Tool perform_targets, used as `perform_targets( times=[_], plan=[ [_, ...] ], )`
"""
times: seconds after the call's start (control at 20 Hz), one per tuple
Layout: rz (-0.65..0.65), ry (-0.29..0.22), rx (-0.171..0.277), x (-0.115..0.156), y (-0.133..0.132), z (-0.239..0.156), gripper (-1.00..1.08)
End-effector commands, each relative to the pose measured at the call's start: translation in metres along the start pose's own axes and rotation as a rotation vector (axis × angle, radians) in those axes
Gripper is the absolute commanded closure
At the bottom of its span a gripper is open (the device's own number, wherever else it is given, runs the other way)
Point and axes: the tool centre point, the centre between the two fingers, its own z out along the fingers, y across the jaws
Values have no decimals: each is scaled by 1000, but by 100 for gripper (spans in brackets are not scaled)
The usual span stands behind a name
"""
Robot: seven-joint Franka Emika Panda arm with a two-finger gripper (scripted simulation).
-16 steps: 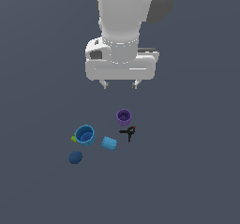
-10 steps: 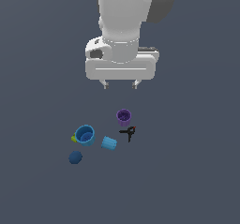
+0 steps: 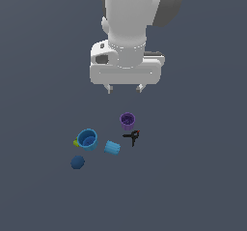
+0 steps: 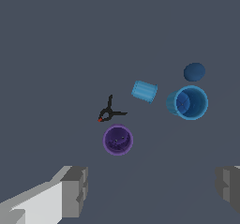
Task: Pick up a designated object from a clutter of objects.
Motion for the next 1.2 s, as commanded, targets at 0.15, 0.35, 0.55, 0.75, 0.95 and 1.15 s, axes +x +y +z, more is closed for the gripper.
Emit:
perform_targets(
  times=[0.15, 0.35, 0.55, 0.75, 0.95, 1.15],
  plan=[
    [-87, -69, -44, -1, -8, 22, -100],
    [-190, -151, -97, -2, -17, 47, -100],
    [-325, -259, -166, -5, -27, 78, -100],
    [-478, -386, -247, -10, -37, 113, -100],
    [-628, -513, -328, -15, -45, 146, -100],
    [-772, -641, -411, -21, -52, 177, -100]
  ],
)
